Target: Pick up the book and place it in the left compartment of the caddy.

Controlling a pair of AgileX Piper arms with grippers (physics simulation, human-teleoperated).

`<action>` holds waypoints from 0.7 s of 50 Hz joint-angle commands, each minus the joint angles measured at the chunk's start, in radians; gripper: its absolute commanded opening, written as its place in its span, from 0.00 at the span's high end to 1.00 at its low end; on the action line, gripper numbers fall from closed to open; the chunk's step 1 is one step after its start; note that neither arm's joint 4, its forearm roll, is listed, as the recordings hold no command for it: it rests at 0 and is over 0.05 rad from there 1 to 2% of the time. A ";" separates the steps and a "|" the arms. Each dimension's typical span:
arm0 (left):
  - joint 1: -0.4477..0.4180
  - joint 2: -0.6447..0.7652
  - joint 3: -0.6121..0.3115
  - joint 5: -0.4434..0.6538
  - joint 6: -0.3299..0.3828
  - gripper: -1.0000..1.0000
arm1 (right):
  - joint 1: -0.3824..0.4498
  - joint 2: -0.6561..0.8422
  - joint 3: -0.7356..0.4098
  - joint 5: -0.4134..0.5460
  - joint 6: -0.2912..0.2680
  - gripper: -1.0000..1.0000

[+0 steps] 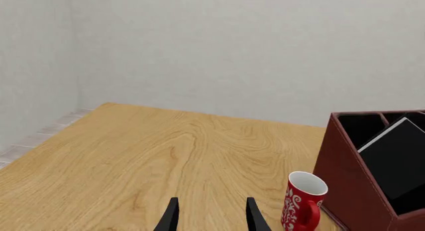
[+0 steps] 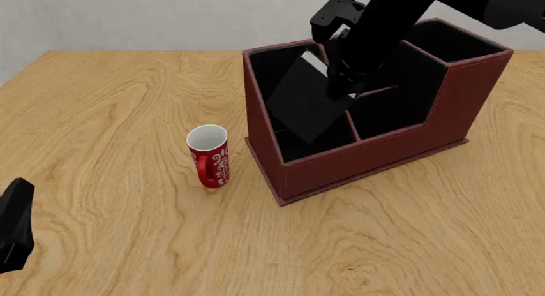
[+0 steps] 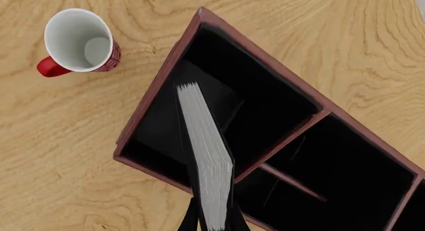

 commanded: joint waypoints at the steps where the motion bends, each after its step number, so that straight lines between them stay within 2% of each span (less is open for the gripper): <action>1: 0.000 0.000 0.000 0.002 0.001 0.00 | 0.003 0.018 -0.019 0.000 0.031 1.00; 35: 0.009 0.000 -0.001 0.004 0.009 0.00 | 0.020 0.076 -0.023 -0.007 0.074 1.00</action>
